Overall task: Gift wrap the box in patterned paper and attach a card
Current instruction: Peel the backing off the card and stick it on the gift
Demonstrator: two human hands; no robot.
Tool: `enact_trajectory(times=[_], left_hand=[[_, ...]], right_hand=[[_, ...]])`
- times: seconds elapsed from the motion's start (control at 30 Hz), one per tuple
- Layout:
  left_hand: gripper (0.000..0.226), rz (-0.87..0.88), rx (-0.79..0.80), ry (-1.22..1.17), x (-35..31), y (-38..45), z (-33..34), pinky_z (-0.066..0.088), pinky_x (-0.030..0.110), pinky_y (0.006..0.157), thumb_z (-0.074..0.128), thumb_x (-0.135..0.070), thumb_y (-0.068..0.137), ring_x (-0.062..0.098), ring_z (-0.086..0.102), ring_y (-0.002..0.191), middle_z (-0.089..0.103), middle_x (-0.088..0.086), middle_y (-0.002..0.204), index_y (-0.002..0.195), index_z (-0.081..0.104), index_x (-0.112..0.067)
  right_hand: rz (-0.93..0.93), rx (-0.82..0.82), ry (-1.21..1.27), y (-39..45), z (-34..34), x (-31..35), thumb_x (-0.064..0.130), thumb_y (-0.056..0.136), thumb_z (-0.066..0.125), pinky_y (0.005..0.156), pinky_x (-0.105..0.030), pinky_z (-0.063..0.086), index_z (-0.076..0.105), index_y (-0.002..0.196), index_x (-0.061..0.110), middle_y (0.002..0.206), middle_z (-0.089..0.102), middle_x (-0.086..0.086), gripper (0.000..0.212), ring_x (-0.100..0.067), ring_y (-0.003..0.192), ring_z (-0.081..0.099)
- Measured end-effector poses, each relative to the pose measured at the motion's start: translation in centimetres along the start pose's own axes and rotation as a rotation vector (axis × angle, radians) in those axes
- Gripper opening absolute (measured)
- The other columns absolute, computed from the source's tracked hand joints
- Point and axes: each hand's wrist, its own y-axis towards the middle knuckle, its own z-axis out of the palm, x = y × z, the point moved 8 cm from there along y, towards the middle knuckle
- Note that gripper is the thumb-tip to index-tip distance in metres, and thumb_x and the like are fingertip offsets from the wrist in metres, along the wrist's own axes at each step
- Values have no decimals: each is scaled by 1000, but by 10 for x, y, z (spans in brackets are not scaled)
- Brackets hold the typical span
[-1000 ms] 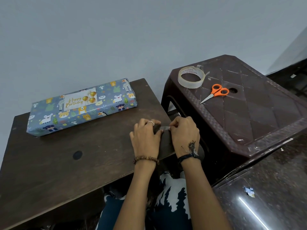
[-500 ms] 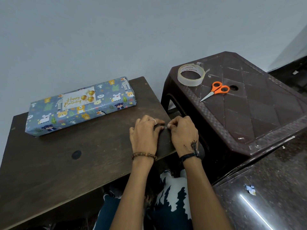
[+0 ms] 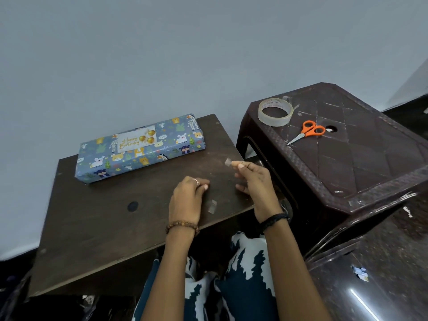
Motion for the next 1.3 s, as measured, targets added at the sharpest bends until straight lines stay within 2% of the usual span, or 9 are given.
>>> enact_trajectory(times=[0.2,0.33,0.47,0.57,0.67,0.83,1.07,1.23,1.3], left_hand=[[38,217,205,289,4,-29,13,29,22,103,52,-24,93,15,37,123,40,-4,140,131,51,-27],[25,224,105,235,1,-37,6,36,23,95,57,-24,90,14,44,115,51,-6,130,114,65,-24],[7,215,21,193,-5,-40,1,40,25,83,60,-20,87,14,52,97,60,-6,106,89,67,-19],[6,130,-43,-42,-2,-41,-5,43,22,79,62,-14,86,10,56,89,63,-3,97,82,65,-17],[8,-53,-130,-431,11,-48,-21,43,5,71,60,-10,87,1,58,79,65,-3,87,84,66,-14],[16,-174,-118,-643,31,-60,-24,54,31,78,62,-12,86,17,65,84,69,1,81,76,67,-23],[16,-199,-72,-832,29,-65,-27,54,21,73,56,-14,91,10,65,76,69,-2,81,81,68,-18],[12,-316,-33,-1001,38,-63,-25,55,17,62,67,-5,81,8,65,61,66,4,66,71,60,-7],[14,-352,-30,-1153,40,-63,-23,54,14,58,64,0,82,5,63,54,65,-1,57,71,57,-4]], right_hand=[[-24,-32,-80,-30,8,-18,12,96,45,68,-24,45,66,86,19,81,61,7,24,-6,76,54],[-59,-27,-197,-44,15,-25,12,92,50,83,-40,50,66,86,21,84,64,5,19,-17,87,60],[-92,-65,-274,-48,18,-25,9,89,52,85,-46,50,63,80,28,87,65,2,23,-20,90,61],[-136,-63,-320,-50,20,-27,1,84,49,84,-48,50,62,78,28,93,66,-3,31,-22,91,60],[-157,-48,-301,-53,20,-30,-6,77,45,85,-49,50,62,74,31,95,65,-3,42,-20,93,60],[-187,18,-285,-58,32,-28,-5,81,46,88,-49,49,64,76,31,97,66,-3,41,-18,95,60],[-249,117,-326,-65,54,-29,-7,81,43,88,-46,50,66,91,28,103,65,-3,44,-17,96,61],[-184,245,-186,-73,64,-24,-12,84,42,68,-21,52,70,88,16,96,69,-8,40,-19,91,65],[-103,275,-42,-76,69,-25,-10,87,43,66,-19,52,69,86,12,89,71,-7,34,-17,85,66]])
